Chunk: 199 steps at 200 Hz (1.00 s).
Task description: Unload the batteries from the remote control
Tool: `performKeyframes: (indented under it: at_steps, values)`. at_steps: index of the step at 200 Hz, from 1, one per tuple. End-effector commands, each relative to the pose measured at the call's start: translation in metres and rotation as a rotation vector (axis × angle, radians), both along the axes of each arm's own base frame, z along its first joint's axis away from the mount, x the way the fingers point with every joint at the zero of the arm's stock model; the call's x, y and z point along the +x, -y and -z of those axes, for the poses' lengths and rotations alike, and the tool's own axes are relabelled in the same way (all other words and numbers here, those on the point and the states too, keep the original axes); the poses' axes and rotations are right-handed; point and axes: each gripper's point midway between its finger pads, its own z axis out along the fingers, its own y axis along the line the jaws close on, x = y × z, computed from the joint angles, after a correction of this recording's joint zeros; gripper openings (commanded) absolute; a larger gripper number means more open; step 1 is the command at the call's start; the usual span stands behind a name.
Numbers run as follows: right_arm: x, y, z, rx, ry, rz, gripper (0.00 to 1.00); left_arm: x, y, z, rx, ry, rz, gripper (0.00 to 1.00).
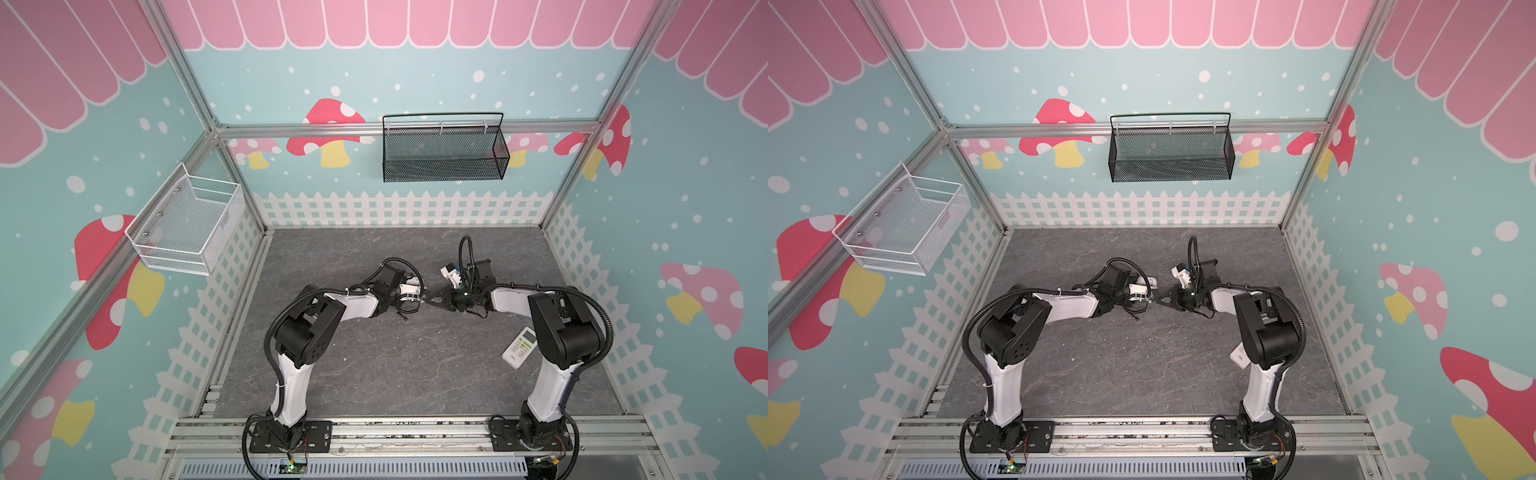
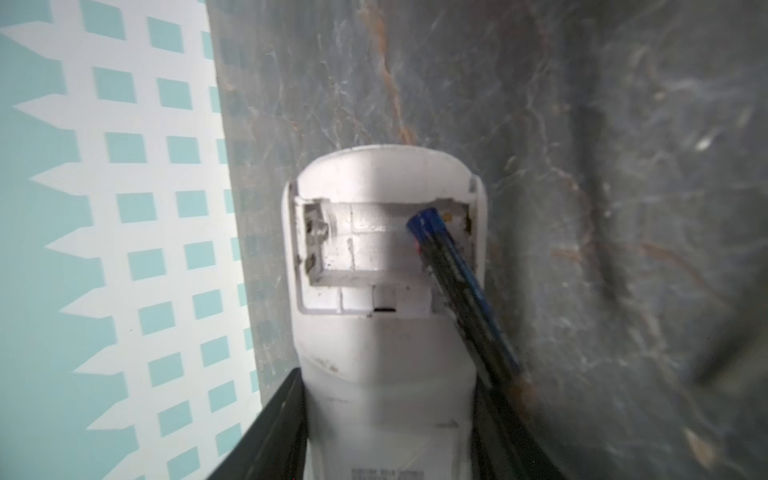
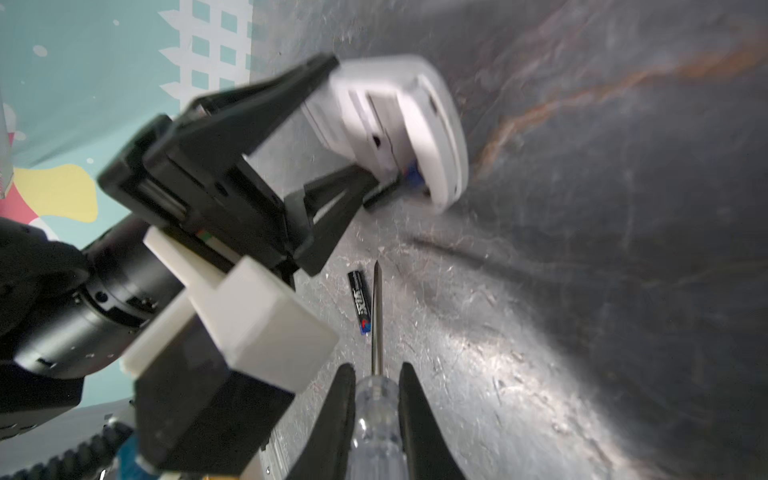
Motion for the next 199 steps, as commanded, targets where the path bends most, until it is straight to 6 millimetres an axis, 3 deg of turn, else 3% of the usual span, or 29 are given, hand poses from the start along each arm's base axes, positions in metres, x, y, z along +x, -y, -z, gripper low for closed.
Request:
performKeyframes:
  at_steps: [1, 65, 94, 153, 199]
  values:
    - [-0.012, -0.003, -0.003, 0.016, -0.035, -0.022, 0.00, 0.002, -0.001, 0.006, 0.025, 0.107, 0.020, 0.00]
    - [-0.020, 0.005, -0.016, -0.027, 0.017, -0.013, 0.00, -0.007, -0.008, -0.024, -0.062, 0.283, 0.037, 0.00]
    - [-0.015, 0.011, -0.015, -0.064, 0.047, 0.010, 0.00, -0.008, -0.006, -0.016, -0.044, 0.312, 0.050, 0.00]
    - [-0.012, 0.019, -0.005, -0.119, 0.066, 0.052, 0.00, -0.017, -0.002, -0.033, -0.130, 0.502, 0.084, 0.00]
    - [-0.010, 0.019, 0.009, -0.114, 0.042, 0.068, 0.00, -0.024, -0.004, -0.024, -0.101, 0.622, 0.116, 0.00]
